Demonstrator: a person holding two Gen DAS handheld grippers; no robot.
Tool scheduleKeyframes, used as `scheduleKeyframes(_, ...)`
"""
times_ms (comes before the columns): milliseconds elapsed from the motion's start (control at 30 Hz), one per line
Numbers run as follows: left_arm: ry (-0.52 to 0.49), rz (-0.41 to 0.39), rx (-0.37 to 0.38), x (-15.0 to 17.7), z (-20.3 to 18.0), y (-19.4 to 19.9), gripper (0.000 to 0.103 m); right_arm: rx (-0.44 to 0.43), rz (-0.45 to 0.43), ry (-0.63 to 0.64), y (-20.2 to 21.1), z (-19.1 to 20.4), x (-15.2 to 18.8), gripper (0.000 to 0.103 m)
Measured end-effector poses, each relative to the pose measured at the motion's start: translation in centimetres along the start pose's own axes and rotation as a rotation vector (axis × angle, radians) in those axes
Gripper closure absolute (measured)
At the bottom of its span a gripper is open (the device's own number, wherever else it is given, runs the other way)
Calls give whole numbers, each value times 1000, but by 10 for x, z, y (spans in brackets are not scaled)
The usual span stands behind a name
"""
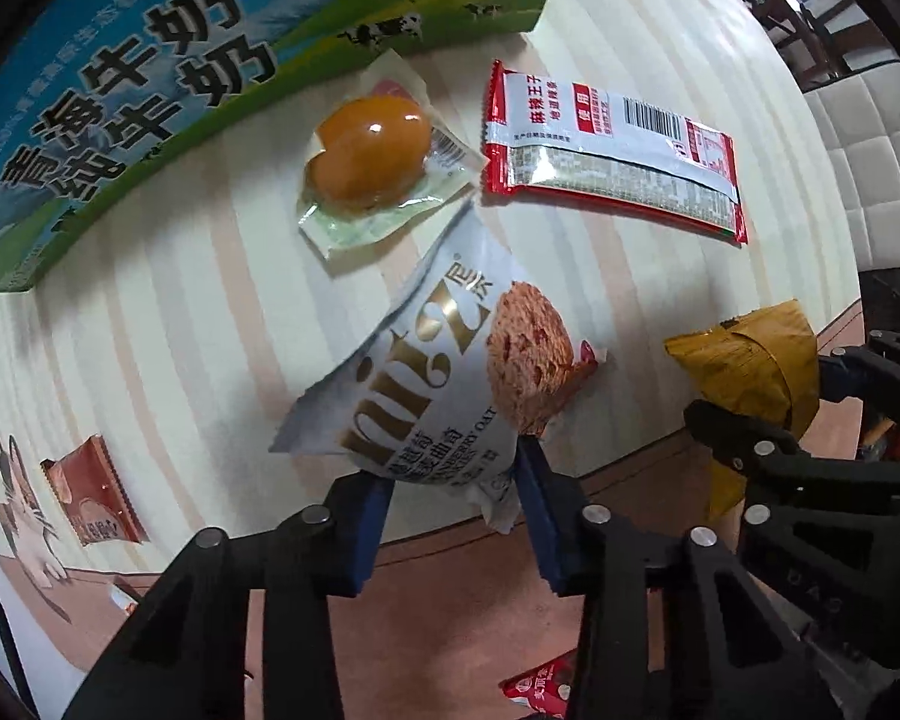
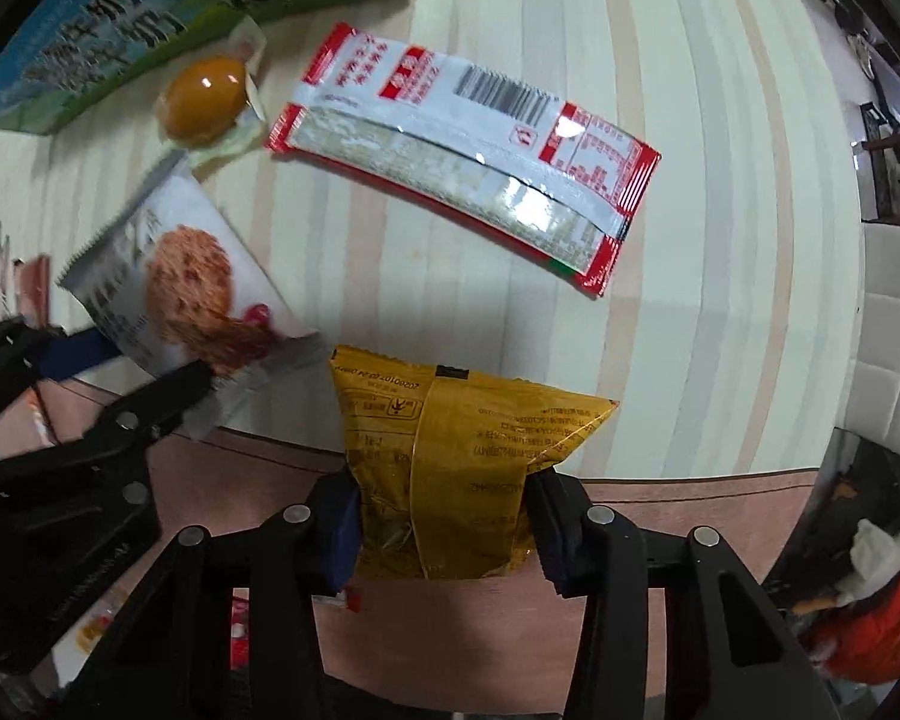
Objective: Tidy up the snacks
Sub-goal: 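Grasp the white cranberry oat cookie bag with the left tool while the right tool grasps the yellow bag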
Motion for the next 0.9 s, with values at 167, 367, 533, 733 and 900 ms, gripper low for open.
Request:
scheduleKeyframes(167, 39, -38, 30, 2, 7, 18, 72, -34, -45, -22, 33, 8, -9, 54)
scheduleKeyframes(367, 74, -61, 64, 0, 21, 42, 77, -56, -89, -22, 73, 13, -20, 54)
scheduleKeyframes(533, 198, 75, 214, 5, 42, 26, 71, -71, -82, -32, 80, 17, -26, 54)
scheduleKeyframes(733, 402, 180, 390, 9, 51, 1, 70, -154, -53, -118, 55, 16, -38, 54)
scheduleKeyframes(900, 491, 182, 431, 15, 56, 8, 64, -156, -39, -126, 37, 20, -43, 54)
Point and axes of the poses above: each gripper's, at about its wrist camera, not at the fingertips, and y roughly against the way its jaws point, z to its left, x to its underside, the point moved 9 cm from there along -y, roughly the way its jaws point, and after that the axes turned 7 degrees about y, right-handed, at the moved point
